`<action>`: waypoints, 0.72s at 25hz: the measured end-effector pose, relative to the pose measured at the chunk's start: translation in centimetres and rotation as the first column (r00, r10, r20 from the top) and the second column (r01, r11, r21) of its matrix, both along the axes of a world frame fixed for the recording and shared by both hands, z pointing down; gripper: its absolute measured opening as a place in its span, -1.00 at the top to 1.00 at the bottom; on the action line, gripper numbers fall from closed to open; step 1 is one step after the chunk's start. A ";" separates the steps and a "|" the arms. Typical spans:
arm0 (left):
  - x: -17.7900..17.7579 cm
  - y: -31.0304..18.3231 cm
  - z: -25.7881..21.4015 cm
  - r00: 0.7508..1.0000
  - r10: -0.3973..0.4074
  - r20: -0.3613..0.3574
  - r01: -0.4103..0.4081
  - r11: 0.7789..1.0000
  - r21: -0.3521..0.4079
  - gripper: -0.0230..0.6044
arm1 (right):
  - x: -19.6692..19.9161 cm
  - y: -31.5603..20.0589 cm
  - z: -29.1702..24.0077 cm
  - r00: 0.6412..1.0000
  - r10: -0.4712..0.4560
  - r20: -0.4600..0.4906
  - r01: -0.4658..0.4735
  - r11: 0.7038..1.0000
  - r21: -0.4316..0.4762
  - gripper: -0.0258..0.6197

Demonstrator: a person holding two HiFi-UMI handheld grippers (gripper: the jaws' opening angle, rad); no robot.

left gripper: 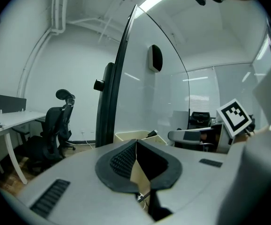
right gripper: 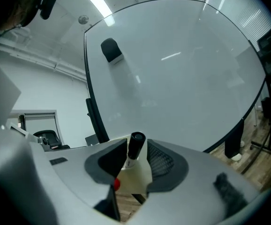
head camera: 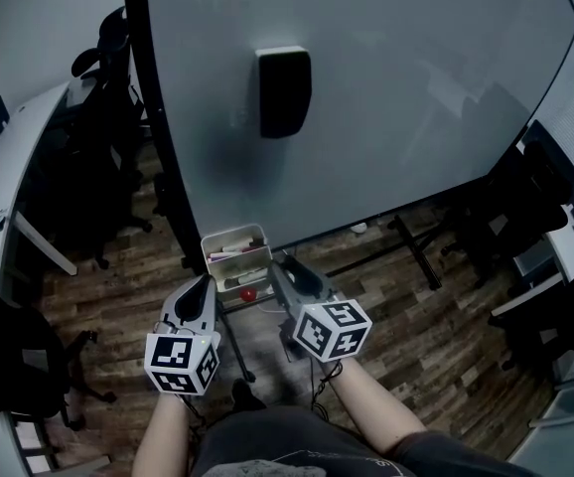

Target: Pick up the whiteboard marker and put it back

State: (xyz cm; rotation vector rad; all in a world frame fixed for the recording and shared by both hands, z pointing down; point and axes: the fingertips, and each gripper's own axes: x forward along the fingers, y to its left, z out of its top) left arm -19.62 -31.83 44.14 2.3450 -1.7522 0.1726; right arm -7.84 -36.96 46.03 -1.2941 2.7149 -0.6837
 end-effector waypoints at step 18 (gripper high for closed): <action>0.9 1.9 -1.5 0.999 0.008 0.032 -0.009 1.000 0.029 0.88 | 1.5 1.3 -5.0 0.993 0.001 0.121 -0.016 0.993 0.119 0.65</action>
